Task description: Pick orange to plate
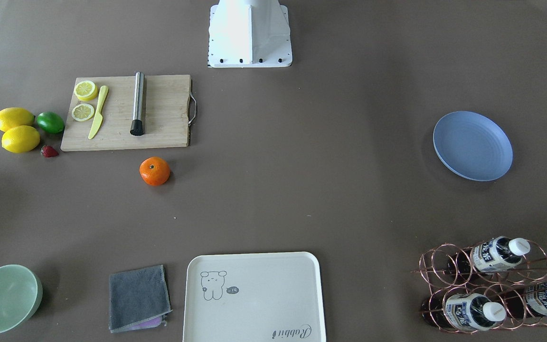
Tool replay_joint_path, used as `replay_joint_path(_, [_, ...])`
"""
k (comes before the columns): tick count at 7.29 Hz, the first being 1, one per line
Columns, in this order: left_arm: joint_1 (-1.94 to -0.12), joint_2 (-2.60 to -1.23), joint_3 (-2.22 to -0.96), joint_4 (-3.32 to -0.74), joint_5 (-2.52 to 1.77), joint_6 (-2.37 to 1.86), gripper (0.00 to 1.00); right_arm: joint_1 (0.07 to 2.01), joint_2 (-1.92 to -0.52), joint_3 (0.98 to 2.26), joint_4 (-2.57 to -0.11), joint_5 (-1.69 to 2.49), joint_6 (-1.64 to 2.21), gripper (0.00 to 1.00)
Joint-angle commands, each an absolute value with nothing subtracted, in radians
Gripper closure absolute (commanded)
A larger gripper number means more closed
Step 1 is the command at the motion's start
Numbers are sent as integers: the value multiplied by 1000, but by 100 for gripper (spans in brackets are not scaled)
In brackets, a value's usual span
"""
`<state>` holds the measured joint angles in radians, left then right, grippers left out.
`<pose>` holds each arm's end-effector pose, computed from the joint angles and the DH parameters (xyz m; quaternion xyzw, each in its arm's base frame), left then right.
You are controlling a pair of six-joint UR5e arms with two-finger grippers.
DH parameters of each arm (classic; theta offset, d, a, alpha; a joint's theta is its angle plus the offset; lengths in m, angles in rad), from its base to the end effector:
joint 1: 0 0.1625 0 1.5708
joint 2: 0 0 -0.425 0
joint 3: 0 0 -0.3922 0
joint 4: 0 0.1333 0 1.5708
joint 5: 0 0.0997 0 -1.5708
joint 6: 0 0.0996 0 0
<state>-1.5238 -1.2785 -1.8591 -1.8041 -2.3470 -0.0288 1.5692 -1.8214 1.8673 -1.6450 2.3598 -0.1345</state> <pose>-0.0455 -0.3855 0.6176 0.0916 0.3797 0.0517 0.9191 0.0620 -0.3842 0.6292 0.0125 -0.3843 -0.0573 0.9213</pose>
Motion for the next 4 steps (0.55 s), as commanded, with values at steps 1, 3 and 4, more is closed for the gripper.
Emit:
replay_joint_path(1, [-1412,-1295,-1788,-1990,-2342,-258,3,1569,-1810,1876,-1644,2361,-135,0])
replay_joint_path(3, [-1280,-1311,-1653,-2254,-2303,-481,3,1569,-1813,1858,-1547,2367,-120,0])
replay_joint_path(4, [-1222,-1321,-1605,-2331,-2257,-556,3,1569,-1812,1847,-1545,2399,-120,0])
